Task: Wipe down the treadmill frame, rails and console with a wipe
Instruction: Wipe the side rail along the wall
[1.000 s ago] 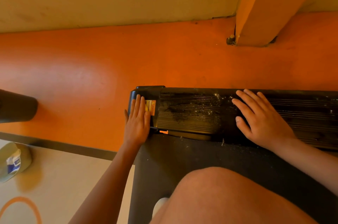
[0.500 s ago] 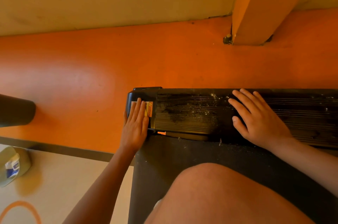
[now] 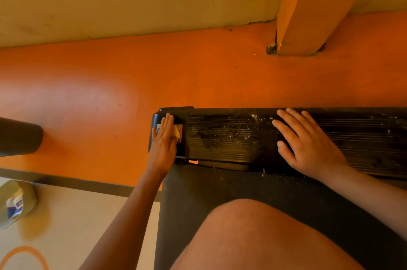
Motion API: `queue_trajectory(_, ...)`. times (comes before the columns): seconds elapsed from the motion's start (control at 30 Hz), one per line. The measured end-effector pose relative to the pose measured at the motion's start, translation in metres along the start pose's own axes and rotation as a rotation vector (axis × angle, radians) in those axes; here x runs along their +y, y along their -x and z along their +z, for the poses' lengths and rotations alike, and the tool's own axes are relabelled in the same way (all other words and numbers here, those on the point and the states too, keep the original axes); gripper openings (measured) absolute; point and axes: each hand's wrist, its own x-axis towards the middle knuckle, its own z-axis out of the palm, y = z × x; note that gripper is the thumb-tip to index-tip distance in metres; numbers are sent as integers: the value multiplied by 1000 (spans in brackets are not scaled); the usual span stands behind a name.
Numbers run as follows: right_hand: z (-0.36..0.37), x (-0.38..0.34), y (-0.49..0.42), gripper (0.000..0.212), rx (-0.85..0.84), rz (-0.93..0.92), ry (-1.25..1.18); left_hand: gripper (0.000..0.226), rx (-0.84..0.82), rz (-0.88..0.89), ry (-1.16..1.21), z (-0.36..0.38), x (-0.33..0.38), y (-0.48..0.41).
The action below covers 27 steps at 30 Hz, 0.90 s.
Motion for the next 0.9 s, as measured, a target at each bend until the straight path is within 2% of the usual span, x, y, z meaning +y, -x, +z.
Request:
queue_trajectory(0.17, 0, 0, 0, 57, 10, -1, -12, 68, 207, -176, 79, 4, 19, 7)
queue_trajectory(0.27, 0, 0, 0, 57, 11, 2, -14, 60, 161, -268, 52, 17, 30, -1)
queue_trajectory(0.37, -1, 0, 0, 57, 9, 1, -8, 64, 119, -233, -111, 26, 22, -12)
queue_trajectory(0.47, 0, 0, 0, 57, -2, 5, -9, 62, 78, -227, -147, 18, 16, -41)
queue_trajectory(0.57, -1, 0, 0, 57, -5, 6, -6, 61, -2, -141, -215, 10, 22, -61)
queue_trajectory(0.7, -2, -1, 0, 57, 5, 7, -1, 63, -36, -10, -204, 10, 22, -30)
queue_trajectory(0.8, -2, -2, 0, 57, 7, 4, 3, 63, -47, -23, -192, 16, 13, 15)
queue_trajectory(0.9, -2, -1, 0, 57, 15, 3, 2, 66, -29, -58, -219, 15, 9, 11)
